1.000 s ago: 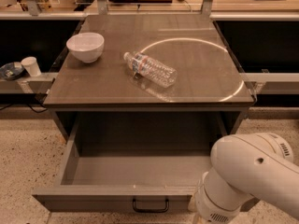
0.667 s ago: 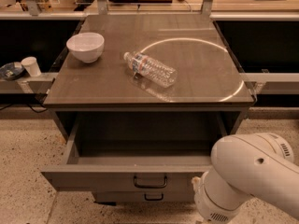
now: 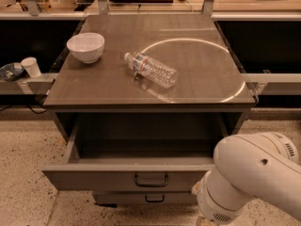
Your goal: Close top drawer
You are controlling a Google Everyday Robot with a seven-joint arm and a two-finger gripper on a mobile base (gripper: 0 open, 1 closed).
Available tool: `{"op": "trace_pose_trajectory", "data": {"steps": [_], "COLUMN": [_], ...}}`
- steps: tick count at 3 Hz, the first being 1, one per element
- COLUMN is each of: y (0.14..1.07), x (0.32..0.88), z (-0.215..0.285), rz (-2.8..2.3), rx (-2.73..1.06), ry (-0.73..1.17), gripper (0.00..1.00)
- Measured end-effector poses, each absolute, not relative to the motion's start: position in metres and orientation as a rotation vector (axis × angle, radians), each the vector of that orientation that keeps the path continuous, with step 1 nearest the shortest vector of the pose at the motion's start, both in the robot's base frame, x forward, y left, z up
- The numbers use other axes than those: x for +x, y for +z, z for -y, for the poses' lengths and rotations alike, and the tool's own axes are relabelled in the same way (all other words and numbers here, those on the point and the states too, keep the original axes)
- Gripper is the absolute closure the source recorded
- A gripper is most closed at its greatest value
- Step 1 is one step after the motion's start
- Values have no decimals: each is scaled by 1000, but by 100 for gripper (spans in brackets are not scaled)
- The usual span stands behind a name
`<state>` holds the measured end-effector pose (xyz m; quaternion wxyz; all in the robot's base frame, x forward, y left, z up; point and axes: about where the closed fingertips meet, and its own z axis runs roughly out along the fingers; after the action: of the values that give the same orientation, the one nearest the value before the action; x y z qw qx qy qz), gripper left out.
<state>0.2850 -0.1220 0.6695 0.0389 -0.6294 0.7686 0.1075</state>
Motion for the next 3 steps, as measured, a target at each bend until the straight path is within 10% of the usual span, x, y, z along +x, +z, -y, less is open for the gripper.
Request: {"op": "trace_pose_trajectory", "data": {"steps": [3], "y": [649], "x": [309], "z": [114], "rz": [-2305], "rx": [-1884], "ry": [219], "gripper": [94]}}
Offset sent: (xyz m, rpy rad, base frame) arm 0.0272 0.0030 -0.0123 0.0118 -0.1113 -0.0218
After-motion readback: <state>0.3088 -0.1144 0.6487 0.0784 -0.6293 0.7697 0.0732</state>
